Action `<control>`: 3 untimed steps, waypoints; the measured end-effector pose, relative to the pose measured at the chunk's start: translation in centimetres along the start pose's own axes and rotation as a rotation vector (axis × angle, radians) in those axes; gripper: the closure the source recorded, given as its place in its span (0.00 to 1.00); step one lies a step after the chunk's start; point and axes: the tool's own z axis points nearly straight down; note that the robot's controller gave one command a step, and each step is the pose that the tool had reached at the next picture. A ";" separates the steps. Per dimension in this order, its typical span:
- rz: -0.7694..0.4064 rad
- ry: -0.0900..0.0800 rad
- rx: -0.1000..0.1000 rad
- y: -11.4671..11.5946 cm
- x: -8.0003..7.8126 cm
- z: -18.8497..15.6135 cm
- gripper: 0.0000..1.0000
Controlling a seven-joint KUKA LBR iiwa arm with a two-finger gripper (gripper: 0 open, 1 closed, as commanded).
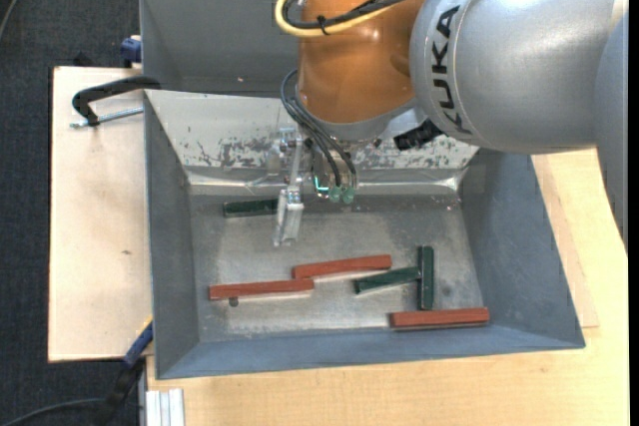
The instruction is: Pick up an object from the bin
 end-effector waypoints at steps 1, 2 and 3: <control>0.127 -0.001 0.000 1.5 -1.6 15.1 0.00; 0.128 -0.009 -0.002 1.5 -1.8 14.6 1.00; 0.048 -0.020 -0.006 3.5 -1.6 1.6 1.00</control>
Offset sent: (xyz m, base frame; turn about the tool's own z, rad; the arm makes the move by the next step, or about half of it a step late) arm 0.0159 0.0139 -0.1479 0.1282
